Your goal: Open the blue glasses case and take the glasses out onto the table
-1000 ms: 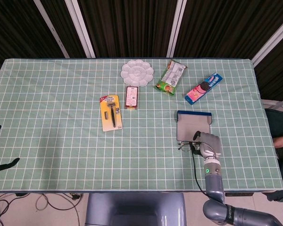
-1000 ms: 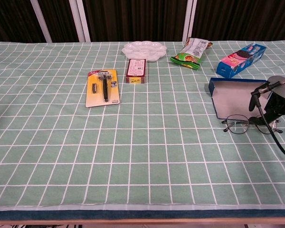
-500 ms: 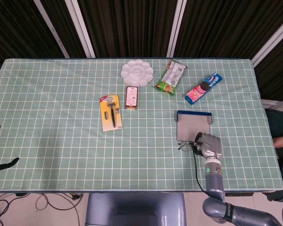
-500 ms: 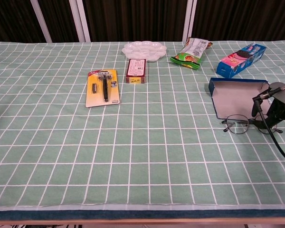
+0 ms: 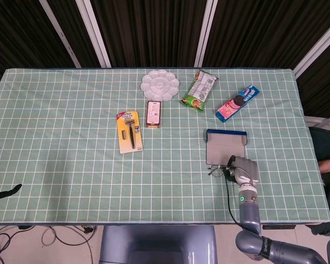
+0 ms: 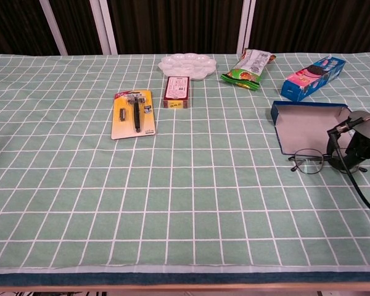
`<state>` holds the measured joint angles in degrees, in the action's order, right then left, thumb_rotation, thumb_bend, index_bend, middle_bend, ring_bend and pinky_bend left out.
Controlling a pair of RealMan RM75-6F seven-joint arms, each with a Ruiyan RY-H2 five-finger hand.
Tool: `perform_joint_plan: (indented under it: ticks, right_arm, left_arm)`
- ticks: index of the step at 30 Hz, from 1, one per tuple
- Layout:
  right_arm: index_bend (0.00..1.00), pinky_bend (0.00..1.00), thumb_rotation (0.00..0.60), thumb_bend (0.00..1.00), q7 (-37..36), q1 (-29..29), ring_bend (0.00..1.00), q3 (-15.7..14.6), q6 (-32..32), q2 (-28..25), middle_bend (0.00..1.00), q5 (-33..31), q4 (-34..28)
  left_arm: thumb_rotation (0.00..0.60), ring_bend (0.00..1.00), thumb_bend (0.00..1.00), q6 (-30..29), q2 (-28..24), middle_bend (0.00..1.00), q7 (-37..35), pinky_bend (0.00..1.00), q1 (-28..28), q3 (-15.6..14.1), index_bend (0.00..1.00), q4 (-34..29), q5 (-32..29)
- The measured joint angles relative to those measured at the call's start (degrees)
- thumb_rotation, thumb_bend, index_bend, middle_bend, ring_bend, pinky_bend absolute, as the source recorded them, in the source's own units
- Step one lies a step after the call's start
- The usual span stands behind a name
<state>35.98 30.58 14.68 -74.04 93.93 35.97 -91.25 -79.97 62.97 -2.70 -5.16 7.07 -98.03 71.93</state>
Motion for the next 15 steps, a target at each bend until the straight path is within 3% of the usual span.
perform_joint_plan:
  ticks: [6,15]
  right_arm:
    - [0.54,1.00,0.600,0.59,-0.05,-0.27,1.00,-0.14,0.14,0.13,1.00,-0.31,0.55]
    - [0.59,1.00,0.600,0.62,-0.06,-0.40,1.00,-0.07,-0.19,0.18,1.00,0.04,0.34]
  left_arm:
    - [0.600,0.00,0.04,0.12,-0.08,0.00,-0.20,0.00,0.01,0.03,0.00,-0.09,-0.11]
    - [0.600,0.00,0.04,0.11,-0.20,0.00,-0.42,0.00,0.07,0.05,0.00,-0.30,-0.14]
